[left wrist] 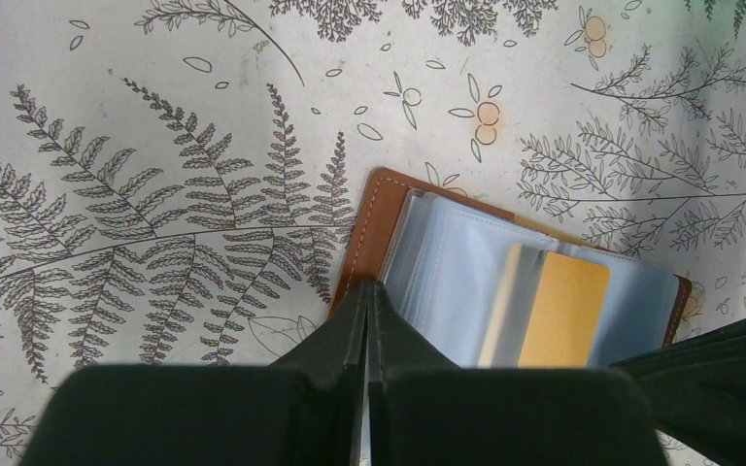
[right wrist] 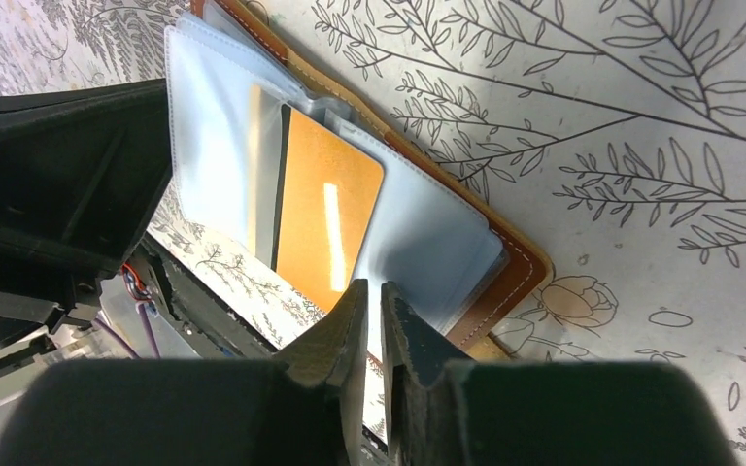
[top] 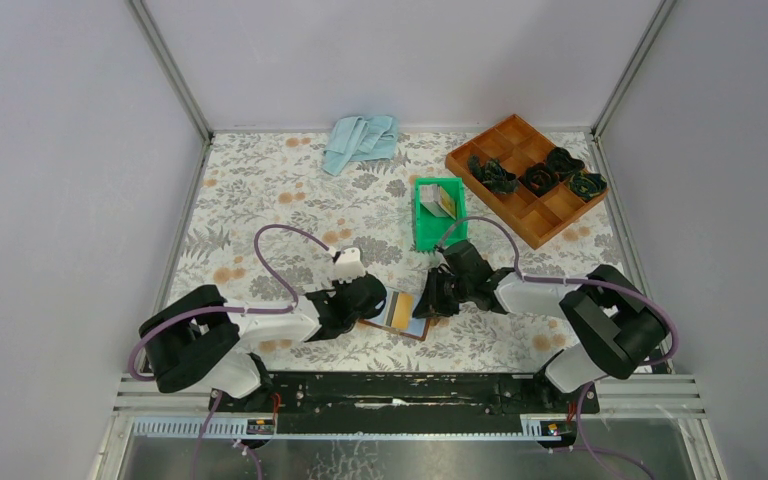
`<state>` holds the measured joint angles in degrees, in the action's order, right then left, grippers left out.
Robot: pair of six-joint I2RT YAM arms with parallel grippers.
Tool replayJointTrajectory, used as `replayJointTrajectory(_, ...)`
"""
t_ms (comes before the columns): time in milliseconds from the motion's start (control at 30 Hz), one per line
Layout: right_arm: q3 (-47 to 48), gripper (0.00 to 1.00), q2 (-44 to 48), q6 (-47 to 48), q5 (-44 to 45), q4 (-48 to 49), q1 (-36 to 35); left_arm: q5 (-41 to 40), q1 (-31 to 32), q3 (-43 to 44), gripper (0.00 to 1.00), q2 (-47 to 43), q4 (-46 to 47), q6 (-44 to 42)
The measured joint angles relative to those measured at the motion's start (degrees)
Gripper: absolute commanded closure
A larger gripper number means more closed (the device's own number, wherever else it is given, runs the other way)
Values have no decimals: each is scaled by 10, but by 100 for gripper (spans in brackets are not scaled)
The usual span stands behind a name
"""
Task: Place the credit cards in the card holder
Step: Insert the credit card into the card holder.
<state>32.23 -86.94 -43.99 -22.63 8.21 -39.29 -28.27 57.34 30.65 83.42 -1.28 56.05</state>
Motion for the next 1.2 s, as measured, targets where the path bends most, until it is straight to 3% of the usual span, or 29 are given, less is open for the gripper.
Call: replayJointTrajectory(1200, 36, 89, -25, 18, 42, -14, -42, -7, 4, -2, 100, 2, 3, 2)
